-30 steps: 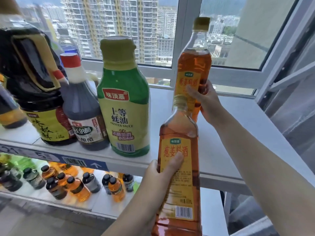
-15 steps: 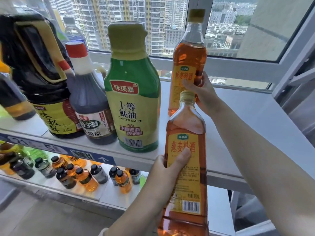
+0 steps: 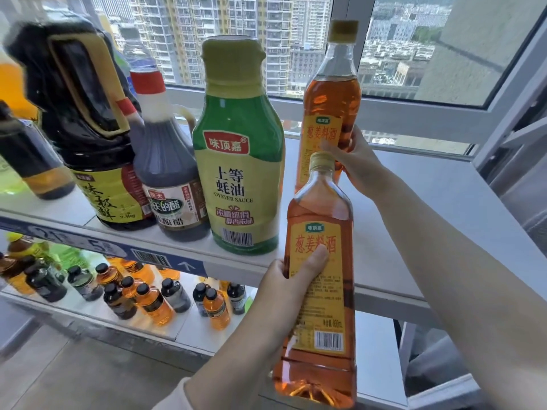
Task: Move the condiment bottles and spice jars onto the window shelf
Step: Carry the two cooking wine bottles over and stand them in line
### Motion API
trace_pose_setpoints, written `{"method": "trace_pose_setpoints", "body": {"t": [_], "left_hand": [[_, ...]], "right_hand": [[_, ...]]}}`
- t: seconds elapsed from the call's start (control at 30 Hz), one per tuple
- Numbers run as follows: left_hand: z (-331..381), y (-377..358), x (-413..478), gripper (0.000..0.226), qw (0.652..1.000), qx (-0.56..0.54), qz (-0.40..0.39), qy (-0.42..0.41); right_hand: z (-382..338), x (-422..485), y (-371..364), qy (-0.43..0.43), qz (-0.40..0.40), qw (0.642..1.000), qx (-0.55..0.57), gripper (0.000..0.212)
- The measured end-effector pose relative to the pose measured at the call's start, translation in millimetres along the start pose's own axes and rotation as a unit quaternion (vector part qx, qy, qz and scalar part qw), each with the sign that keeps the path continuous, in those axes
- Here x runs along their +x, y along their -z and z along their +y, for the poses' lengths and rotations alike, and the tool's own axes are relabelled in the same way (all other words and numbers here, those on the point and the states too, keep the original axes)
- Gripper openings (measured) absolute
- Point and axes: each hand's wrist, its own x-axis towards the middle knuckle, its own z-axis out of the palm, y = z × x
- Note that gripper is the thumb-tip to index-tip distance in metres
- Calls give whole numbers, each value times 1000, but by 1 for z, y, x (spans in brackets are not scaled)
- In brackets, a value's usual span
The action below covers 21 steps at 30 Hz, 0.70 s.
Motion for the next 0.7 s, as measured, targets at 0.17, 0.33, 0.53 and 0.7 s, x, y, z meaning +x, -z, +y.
{"method": "trace_pose_setpoints", "body": {"t": [0.17,0.33,0.53,0.7], "left_hand": [[0,-2,-3,69,1000,1,2,-3],[-3,-2,-7,69,1000,0,9,-9],[-3,-6,-12,70,1000,20,-4,-22],[5,-17,-8,79,999,33,-12,-38]], "right_hand": [[-4,-4,-1,-5,9,1000,-5,112],[-14,-17,-3,-13,0,999,-36,120],[-23,-75,-2,2,126,991,-37,127],[-24,-142,-8,-61,77,995,-31,111]]}}
